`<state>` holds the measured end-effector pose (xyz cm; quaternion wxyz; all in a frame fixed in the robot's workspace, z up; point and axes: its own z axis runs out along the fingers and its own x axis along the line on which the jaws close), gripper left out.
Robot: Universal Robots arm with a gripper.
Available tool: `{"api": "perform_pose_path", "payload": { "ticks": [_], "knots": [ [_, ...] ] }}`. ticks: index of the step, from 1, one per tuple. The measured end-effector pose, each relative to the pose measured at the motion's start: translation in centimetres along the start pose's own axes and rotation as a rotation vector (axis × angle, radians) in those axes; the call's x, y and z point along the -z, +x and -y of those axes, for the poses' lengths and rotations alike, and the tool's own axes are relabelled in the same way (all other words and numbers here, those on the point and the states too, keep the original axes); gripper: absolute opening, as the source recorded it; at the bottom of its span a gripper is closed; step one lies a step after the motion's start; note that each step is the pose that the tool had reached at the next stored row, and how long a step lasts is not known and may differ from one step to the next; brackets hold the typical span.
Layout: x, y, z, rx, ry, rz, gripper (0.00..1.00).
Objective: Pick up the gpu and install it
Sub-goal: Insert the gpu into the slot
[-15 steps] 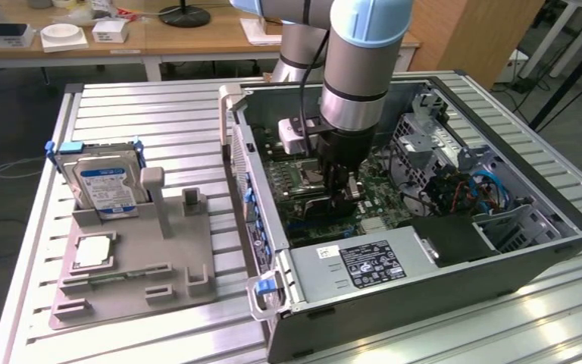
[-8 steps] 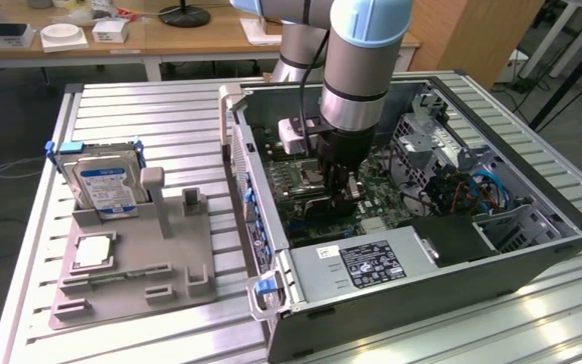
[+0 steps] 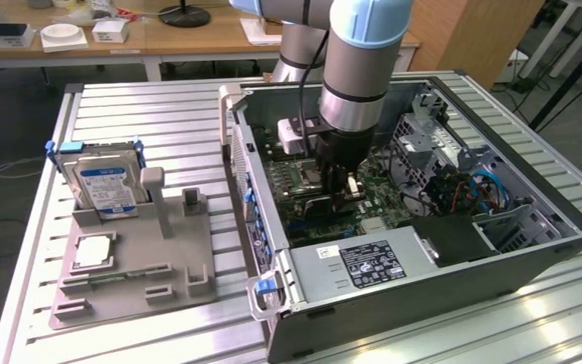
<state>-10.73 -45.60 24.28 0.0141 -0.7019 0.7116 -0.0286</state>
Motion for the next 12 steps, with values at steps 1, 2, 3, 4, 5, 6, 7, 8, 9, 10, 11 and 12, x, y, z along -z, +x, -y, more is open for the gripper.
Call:
{"api": "perform_pose_path", "payload": {
  "ticks": [1, 2, 3, 4, 5, 6, 7, 8, 9, 10, 11, 12],
  "knots": [
    [-0.01, 0.0, 0.00, 0.000, 0.0001, 0.0002, 0.45],
    [0.00, 0.0, 0.00, 0.000, 0.0000, 0.0001, 0.45],
    [0.00, 0.0, 0.00, 0.000, 0.0000, 0.0001, 0.45],
    [-0.01, 0.0, 0.00, 0.000, 0.0001, 0.0001, 0.51],
    [-0.01, 0.0, 0.00, 0.000, 0.0001, 0.0002, 0.51],
    [0.11, 0.0, 0.01, 0.000, 0.0000, -0.0001, 0.51],
    [0.27, 0.0, 0.02, 0.000, 0.0000, 0.0000, 0.51],
    [0.51, 0.0, 0.04, 0.000, 0.0000, -0.0001, 0.51],
    [0.82, 0.0, 0.05, 0.000, 0.0000, 0.0001, 0.51],
    [1.17, 0.0, 0.07, 0.000, 0.0001, 0.0005, 0.51],
    [1.49, 0.0, 0.09, 0.000, 0.0001, 0.0009, 0.51],
    [1.82, 0.0, 0.11, 0.000, 0.0001, 0.0013, 0.51]
  ]
}}
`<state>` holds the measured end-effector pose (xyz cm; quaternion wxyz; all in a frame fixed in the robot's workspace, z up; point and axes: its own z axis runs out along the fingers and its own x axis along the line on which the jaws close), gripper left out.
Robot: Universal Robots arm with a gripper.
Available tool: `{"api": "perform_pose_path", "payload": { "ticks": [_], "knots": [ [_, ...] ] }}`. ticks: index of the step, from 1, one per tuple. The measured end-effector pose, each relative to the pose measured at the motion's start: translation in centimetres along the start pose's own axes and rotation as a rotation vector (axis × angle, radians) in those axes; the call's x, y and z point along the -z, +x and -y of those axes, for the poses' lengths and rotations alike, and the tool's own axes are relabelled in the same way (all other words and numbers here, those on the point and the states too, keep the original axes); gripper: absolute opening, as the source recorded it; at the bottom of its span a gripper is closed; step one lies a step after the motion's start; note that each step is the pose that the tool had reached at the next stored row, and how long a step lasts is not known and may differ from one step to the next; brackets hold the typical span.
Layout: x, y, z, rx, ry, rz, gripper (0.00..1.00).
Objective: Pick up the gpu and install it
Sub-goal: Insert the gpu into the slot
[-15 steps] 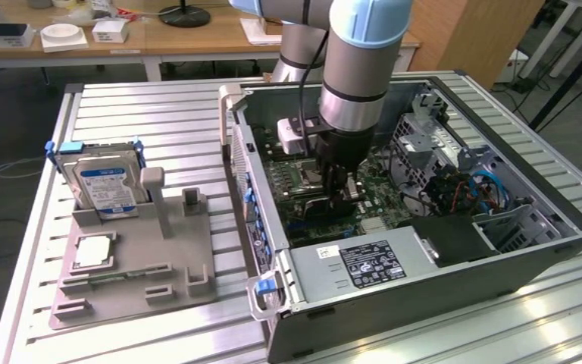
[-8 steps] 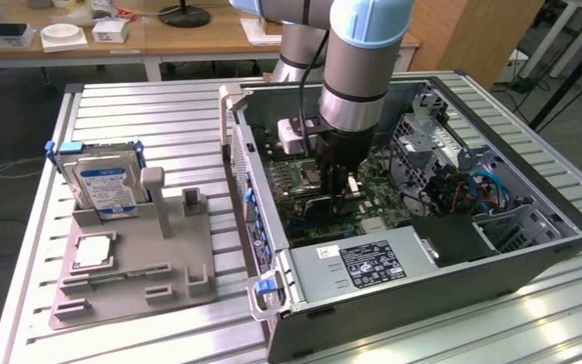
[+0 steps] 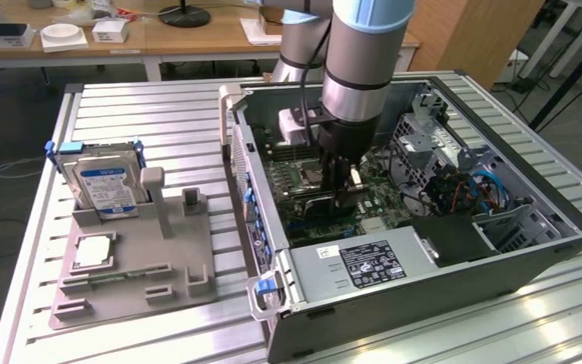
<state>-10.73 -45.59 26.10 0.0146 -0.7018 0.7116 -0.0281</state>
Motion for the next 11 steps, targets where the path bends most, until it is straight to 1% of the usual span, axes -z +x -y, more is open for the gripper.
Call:
{"api": "perform_pose_path", "payload": {
  "ticks": [5, 7, 11],
  "knots": [
    [2.07, 0.0, 0.13, 0.000, 0.0000, 0.0014, 0.51],
    [2.68, 0.1, 0.16, 0.000, 0.0000, 0.0016, 0.51],
    [2.70, 0.1, 0.17, 0.000, 0.0001, 0.0018, 0.51]
  ]
}}
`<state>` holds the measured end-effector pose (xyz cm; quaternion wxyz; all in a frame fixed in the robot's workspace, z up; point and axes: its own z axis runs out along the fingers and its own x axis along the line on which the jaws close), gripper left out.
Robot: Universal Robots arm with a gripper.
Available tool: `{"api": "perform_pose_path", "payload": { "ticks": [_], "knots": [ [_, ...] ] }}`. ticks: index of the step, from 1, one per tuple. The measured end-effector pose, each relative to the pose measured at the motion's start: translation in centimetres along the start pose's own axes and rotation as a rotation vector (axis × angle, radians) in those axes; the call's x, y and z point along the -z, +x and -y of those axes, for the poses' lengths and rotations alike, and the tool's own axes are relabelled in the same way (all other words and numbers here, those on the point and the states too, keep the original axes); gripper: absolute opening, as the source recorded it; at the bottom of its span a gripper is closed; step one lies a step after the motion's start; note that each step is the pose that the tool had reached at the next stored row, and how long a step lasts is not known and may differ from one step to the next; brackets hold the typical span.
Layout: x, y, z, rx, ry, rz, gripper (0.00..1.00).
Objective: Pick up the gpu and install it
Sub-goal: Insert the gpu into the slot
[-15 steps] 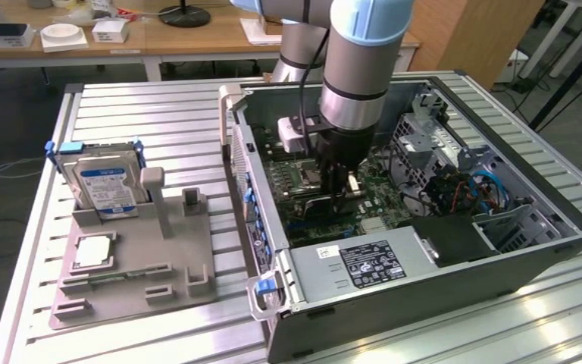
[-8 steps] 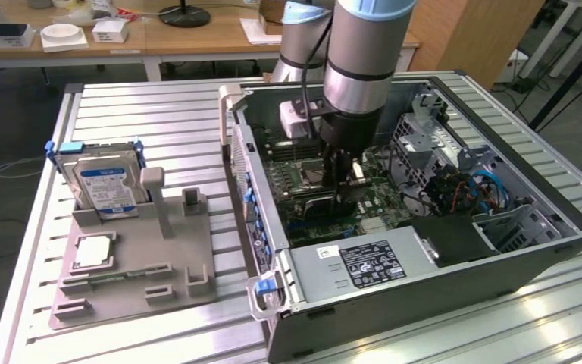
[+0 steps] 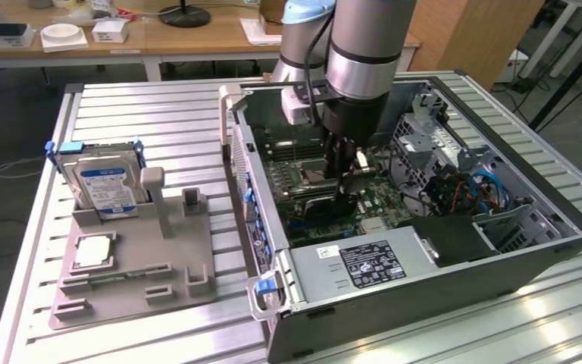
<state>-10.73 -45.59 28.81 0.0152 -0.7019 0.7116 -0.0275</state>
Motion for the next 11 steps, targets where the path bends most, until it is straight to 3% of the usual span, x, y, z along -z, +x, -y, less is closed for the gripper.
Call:
{"api": "perform_pose_path", "payload": {
  "ticks": [3, 5, 9, 11],
  "knots": [
    [0.01, 0.00, 0.00, 0.000, -0.0001, -0.0001, 0.50],
    [0.01, 0.00, -0.01, 0.000, -0.0001, -0.0001, 0.38],
    [0.01, 0.00, -0.01, 0.000, -0.0001, -0.0001, 0.26],
    [0.01, 0.00, 0.00, 0.000, -0.0001, -0.0001, 0.14]
  ]
}}
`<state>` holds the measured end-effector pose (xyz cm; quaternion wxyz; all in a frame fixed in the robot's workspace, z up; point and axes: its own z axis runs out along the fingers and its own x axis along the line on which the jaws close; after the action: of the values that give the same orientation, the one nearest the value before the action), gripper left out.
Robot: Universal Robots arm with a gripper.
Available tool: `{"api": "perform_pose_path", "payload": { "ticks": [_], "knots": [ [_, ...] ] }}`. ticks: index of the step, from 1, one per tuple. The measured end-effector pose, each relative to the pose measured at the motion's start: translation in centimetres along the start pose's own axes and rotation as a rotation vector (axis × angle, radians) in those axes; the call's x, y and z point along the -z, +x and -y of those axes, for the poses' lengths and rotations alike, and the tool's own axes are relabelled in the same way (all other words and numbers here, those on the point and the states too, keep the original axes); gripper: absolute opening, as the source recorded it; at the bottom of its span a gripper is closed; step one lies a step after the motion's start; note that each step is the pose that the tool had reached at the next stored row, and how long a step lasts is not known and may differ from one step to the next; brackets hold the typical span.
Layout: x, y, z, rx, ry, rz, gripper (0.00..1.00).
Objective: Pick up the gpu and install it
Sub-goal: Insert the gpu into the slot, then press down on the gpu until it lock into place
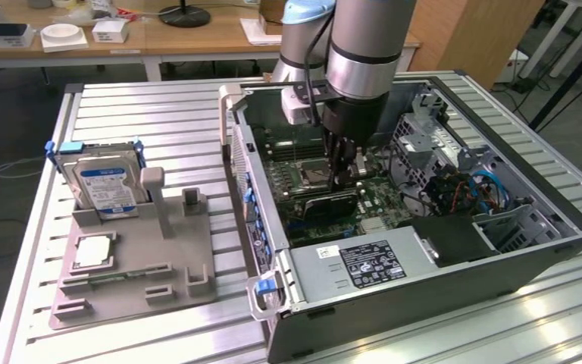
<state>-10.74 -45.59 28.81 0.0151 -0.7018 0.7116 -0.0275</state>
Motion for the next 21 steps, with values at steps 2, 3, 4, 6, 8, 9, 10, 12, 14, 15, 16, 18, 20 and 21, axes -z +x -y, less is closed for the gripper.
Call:
{"api": "perform_pose_path", "payload": {
  "ticks": [2, 3, 4, 6, 8, 9, 10, 12, 14, 15, 16, 18, 20, 21],
  "knots": [
    [0.00, 0.00, 0.00, 0.000, 0.0000, 0.0000, 0.11],
    [0.00, 0.00, 0.00, 0.000, 0.0000, 0.0000, 0.11],
    [0.00, 0.00, 0.00, 0.000, 0.0000, 0.0000, 0.11],
    [0.00, 0.00, 0.00, 0.000, 0.0000, 0.0000, 0.11],
    [0.00, 0.00, 0.00, 0.000, 0.0000, 0.0000, 0.11],
    [0.00, 0.00, 0.00, 0.000, 0.0000, 0.0000, 0.11],
    [0.00, 0.00, 0.00, 0.000, 0.0000, 0.0000, 0.11],
    [0.00, 0.00, 0.00, 0.000, 0.0000, 0.0000, 0.11],
    [0.00, 0.00, 0.00, 0.000, 0.0000, -0.0001, 0.11],
    [0.00, 0.00, 0.00, 0.000, -0.0001, -0.0002, 0.11],
    [-0.05, 0.00, 0.00, 0.000, 0.0000, 0.0000, 0.11],
    [-0.23, 0.00, -0.01, 0.000, -0.0001, -0.0002, 0.11],
    [-0.48, -0.01, -0.03, -0.001, -0.0007, -0.0002, 0.11],
    [-0.59, -0.01, -0.04, -0.001, -0.0013, -0.0003, 0.11]
  ]
}}
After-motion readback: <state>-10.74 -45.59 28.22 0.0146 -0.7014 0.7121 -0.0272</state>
